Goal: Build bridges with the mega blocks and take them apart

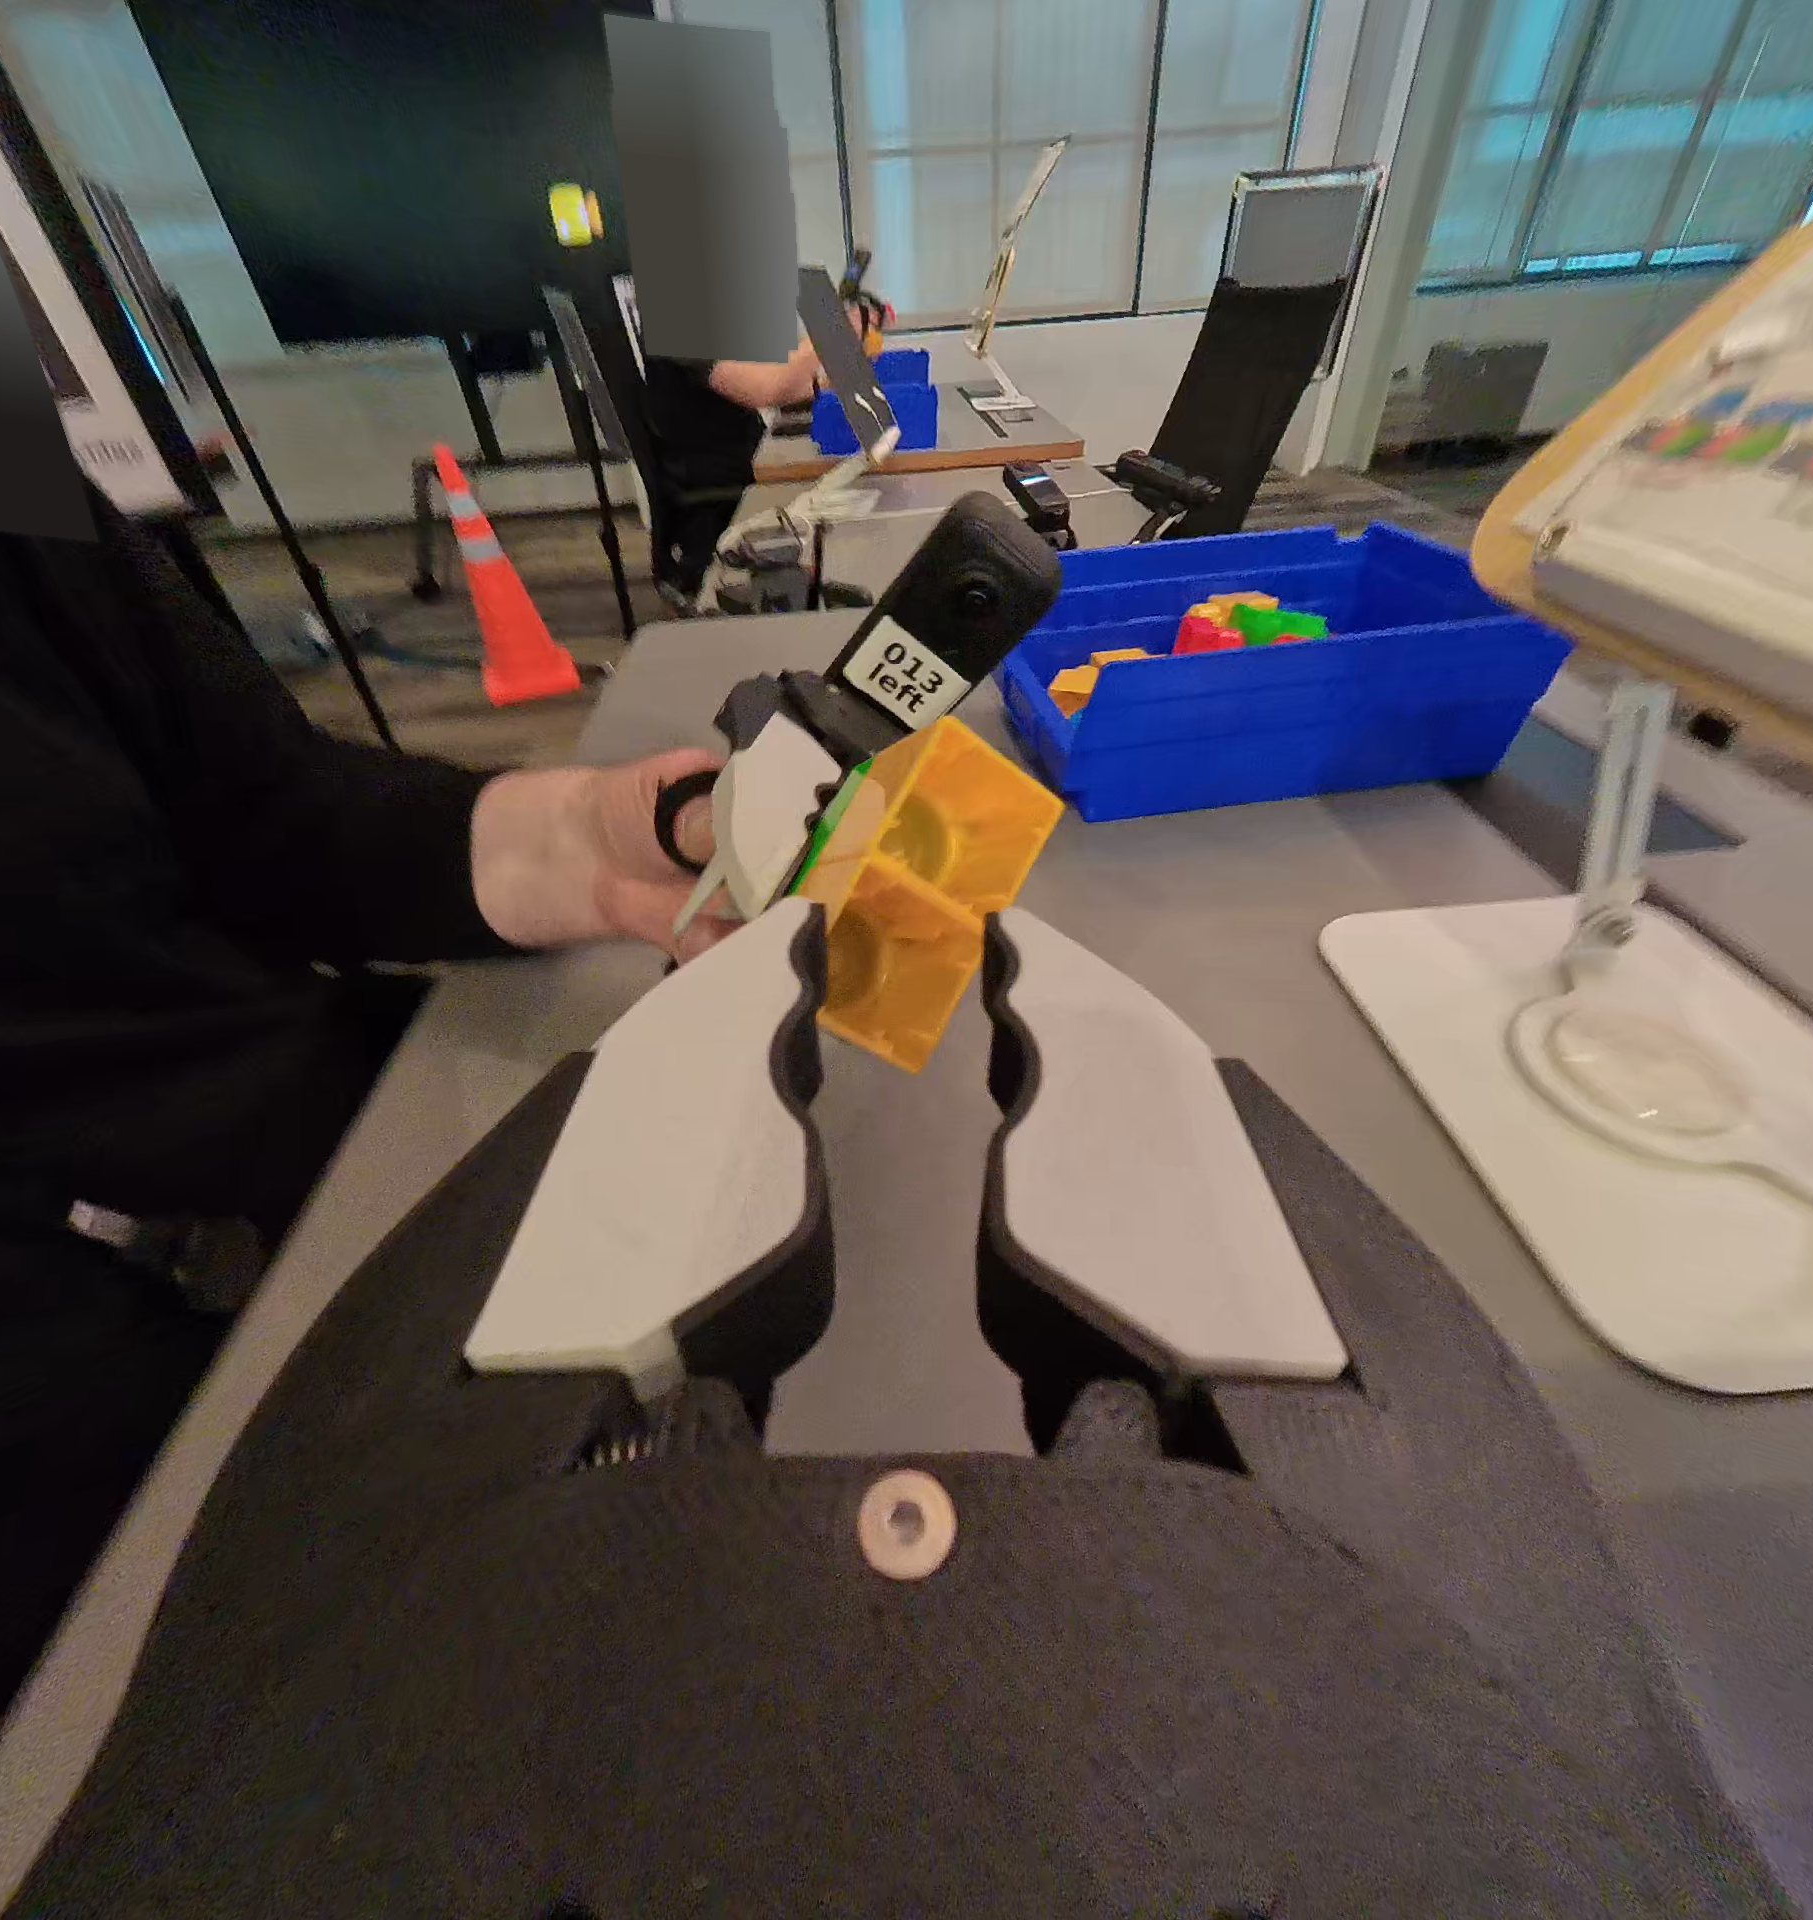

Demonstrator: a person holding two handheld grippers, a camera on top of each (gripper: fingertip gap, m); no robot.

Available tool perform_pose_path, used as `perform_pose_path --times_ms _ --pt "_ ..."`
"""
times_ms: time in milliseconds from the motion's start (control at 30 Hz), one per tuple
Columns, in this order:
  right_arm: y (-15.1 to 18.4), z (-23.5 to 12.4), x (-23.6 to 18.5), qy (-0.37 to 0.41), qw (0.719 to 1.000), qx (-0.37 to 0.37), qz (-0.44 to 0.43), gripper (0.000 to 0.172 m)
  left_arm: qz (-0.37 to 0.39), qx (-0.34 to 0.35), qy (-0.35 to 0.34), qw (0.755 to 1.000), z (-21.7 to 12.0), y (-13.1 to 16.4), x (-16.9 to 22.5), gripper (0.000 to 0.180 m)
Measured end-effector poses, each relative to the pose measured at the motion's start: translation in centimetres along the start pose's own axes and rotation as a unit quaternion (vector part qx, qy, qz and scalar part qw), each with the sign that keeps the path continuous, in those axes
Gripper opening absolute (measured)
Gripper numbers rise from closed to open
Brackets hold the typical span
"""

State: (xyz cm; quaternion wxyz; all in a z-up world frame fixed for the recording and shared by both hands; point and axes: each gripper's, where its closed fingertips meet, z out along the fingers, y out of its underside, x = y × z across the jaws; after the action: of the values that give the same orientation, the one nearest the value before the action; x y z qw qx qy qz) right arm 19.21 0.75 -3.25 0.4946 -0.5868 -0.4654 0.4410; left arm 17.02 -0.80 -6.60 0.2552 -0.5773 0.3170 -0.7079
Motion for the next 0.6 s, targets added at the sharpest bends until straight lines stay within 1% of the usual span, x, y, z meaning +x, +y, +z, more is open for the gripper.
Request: perform_pose_path --times_ms 67,133,167,200,267,300,367,533,567,600 --pt "0.3 -0.2 -0.2 0.014 0.997 -0.03 -0.063 0.024 -0.036 -0.016 0.036 0.999 -0.3 0.2 0.4 0.035" --pt "0.8 -0.2 -0.6 0.015 0.992 -0.059 -0.114 0.022 -0.056 -0.023 0.068 0.996 -0.4 0.2 1.2 0.036" --pt "1.1 -0.1 -0.7 0.012 0.989 -0.073 -0.131 0.023 -0.061 -0.041 0.078 0.994 -0.3 0.6 1.6 0.036" --pt "1.3 0.0 -1.0 0.004 0.986 -0.079 -0.145 0.023 -0.063 -0.052 0.077 0.994 -0.2 0.9 1.6 0.036" --pt "0.9 0.2 -1.8 -0.009 0.983 -0.064 -0.17 0.023 -0.074 -0.062 0.084 0.992 -0.1 1.3 1.7 0.036" --pt "0.8 0.3 -2.2 -0.014 0.981 -0.063 -0.181 0.022 -0.079 -0.064 0.086 0.991 -0.1 1.3 1.6 0.036" --pt "1.4 0.5 -2.3 -0.004 0.972 -0.087 -0.217 0.015 -0.089 -0.073 0.092 0.989 -0.1 1.7 1.6 0.036" --pt "2.0 0.7 -2.2 -0.011 0.961 -0.117 -0.25 0.008 -0.114 -0.11 0.11 0.981 0.1 3.1 1.8 0.035" --pt "2.1 0.7 -2.1 -0.01 0.96 -0.121 -0.254 0.009 -0.114 -0.111 0.108 0.981 0.1 3.1 1.7 0.035" --pt "2.1 0.7 -2.0 -0.006 0.96 -0.122 -0.253 0.016 -0.115 -0.108 0.111 0.981 0.0 3.0 1.8 0.035"
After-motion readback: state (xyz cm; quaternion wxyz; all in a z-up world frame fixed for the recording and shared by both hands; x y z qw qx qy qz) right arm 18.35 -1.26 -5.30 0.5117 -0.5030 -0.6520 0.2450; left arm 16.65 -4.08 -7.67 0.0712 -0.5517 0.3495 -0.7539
